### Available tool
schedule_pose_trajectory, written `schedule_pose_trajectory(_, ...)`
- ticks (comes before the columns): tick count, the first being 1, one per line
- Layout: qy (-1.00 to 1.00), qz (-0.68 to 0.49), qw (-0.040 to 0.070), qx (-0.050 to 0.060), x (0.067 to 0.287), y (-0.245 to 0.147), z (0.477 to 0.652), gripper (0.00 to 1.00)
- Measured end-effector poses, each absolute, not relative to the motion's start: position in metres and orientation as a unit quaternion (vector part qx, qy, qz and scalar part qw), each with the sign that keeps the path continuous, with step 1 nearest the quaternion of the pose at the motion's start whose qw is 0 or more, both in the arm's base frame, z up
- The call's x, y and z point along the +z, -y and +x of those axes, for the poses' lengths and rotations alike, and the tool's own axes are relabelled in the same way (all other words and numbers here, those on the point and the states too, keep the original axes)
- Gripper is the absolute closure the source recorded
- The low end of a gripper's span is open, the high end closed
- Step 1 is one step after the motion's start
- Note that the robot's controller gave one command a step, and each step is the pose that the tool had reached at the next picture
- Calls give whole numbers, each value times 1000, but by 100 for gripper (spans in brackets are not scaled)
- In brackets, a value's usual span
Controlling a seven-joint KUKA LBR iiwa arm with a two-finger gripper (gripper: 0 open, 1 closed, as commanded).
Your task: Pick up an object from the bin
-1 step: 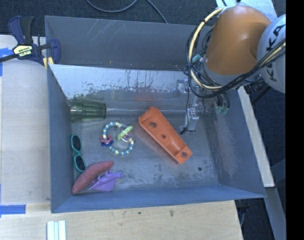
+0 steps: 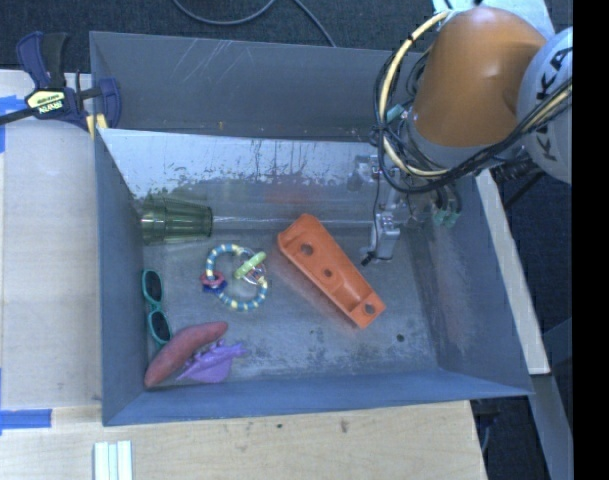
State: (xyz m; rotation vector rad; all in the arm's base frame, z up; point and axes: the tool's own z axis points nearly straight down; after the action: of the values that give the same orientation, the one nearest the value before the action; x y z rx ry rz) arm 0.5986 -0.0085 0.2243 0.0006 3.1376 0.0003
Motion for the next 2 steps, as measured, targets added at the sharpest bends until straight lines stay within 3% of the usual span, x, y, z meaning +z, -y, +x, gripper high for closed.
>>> schedule_pose_trajectory(1, -1000, -11, 6, 0, 190, 7, 610, 0)
schedule_pose_trajectory(2, -1000, 13, 4, 0, 137, 7, 612, 0)
